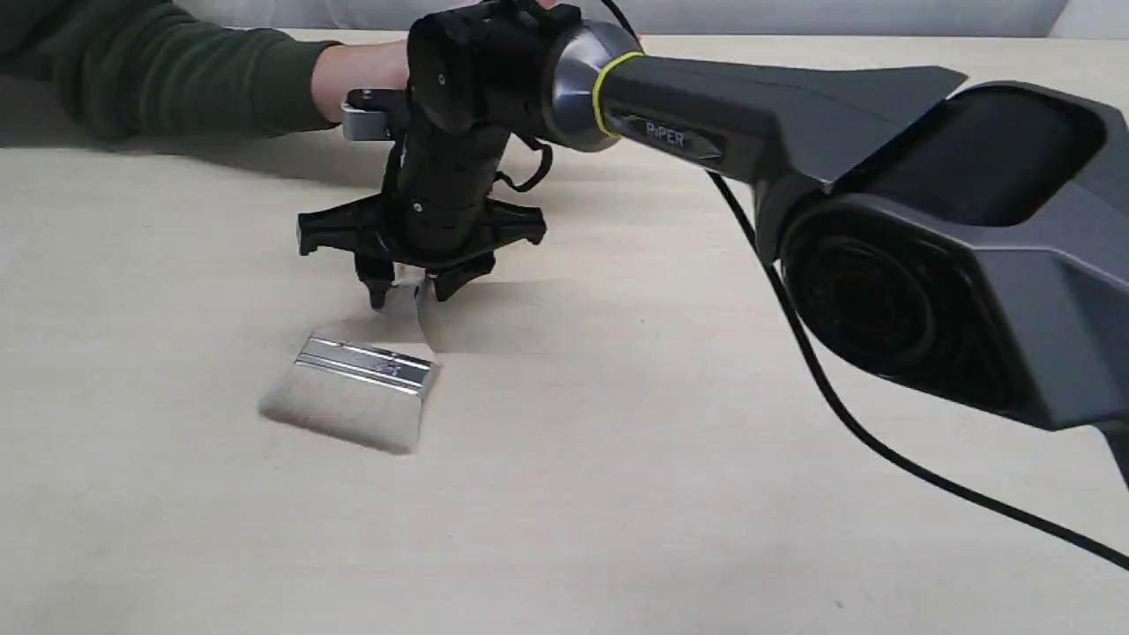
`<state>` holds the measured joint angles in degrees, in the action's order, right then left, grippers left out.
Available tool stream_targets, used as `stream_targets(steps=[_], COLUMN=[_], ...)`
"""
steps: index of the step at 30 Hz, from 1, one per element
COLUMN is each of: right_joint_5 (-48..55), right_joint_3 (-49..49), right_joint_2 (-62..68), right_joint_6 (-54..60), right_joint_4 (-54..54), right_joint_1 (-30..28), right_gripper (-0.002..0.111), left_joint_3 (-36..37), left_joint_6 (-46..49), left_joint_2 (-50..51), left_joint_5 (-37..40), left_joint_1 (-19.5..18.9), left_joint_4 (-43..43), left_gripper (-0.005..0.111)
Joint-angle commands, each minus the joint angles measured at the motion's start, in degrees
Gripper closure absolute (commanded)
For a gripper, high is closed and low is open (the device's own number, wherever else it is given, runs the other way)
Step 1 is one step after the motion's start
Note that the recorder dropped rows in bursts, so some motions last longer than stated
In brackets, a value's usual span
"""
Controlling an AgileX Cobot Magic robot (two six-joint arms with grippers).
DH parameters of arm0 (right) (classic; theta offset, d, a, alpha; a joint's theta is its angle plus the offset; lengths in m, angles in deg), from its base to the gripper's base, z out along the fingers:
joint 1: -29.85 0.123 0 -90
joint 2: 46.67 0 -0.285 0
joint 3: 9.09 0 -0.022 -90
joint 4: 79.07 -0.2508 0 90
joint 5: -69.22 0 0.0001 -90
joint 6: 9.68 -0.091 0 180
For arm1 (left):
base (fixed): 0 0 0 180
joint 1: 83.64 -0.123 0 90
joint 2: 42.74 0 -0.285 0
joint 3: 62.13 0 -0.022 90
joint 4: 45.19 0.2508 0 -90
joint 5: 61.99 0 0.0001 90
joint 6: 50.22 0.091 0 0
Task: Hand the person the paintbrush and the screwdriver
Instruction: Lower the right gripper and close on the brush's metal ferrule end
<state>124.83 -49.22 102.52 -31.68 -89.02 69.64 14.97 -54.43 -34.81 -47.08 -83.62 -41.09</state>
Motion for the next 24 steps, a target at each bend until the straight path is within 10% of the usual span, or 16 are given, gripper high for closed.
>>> stream_targets(steps=[1,24], right_joint_5=[-0.6,-0.7], right_joint_3=[-0.4,-0.5], right_joint_2=[0.0,2.8], right_joint_6=[-1.2,-5.1], right_joint_4=[0.6,2.3], right_joint_1=[0.3,0.3], right_gripper=[0.058,0.058], left_joint_3=[0.1,0.1], left_joint_6=[-0.1,-0.1], left_joint_2=[-0.1,-0.1], left_joint_5=[-0.5,-0.6], left_joint_1=[0.4,0.4], left_joint_4=[-0.3,-0.3], left_gripper=[0.107,0.107])
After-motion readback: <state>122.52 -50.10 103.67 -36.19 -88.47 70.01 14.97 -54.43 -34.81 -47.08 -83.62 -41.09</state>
